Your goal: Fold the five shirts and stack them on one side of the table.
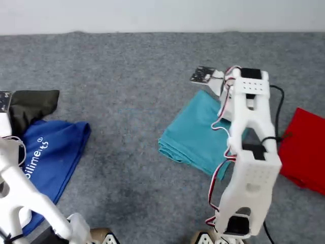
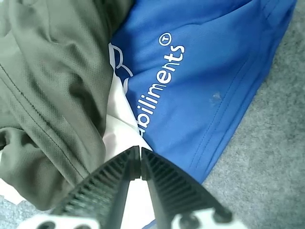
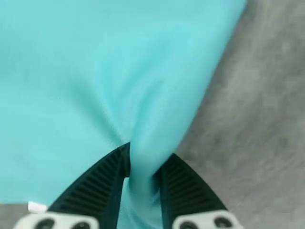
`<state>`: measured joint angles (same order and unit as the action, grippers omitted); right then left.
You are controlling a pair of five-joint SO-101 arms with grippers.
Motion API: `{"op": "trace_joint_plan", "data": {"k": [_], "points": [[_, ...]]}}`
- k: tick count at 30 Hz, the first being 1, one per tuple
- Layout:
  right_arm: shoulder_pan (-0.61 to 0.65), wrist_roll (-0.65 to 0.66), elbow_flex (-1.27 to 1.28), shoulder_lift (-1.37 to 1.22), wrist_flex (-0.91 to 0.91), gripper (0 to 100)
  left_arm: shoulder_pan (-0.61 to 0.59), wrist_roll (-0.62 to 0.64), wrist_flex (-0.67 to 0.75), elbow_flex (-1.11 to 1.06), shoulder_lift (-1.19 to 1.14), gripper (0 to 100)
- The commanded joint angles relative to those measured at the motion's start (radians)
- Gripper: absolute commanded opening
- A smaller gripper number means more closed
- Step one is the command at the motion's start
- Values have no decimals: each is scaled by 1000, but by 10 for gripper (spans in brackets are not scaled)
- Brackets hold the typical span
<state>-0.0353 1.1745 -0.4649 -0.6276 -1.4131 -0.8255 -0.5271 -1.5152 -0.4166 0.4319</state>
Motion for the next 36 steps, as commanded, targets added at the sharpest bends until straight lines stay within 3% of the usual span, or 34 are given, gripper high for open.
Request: {"op": "trace_joint_plan", "data": {"k": [1,7,12,16,25,30,36], "points": [[35,52,-140,-15,18,13,6,-5,18,4,20,17],[41,35,-229,-22,8,214,6,-5,18,4,18,17],[44,-83,-313,-10,-90,210,6,-5,18,4,18,17],[65,-327,-384,13,-165,211,6,-5,12,4,18,17],[84,-1129,-433,15,-366,213,6,-5,18,5,18,17],[93,-1395,-430,16,-377,236,6,-5,18,4,17,17],[130,-1593,-428,13,-377,434,6,-6,18,4,15,17]]}}
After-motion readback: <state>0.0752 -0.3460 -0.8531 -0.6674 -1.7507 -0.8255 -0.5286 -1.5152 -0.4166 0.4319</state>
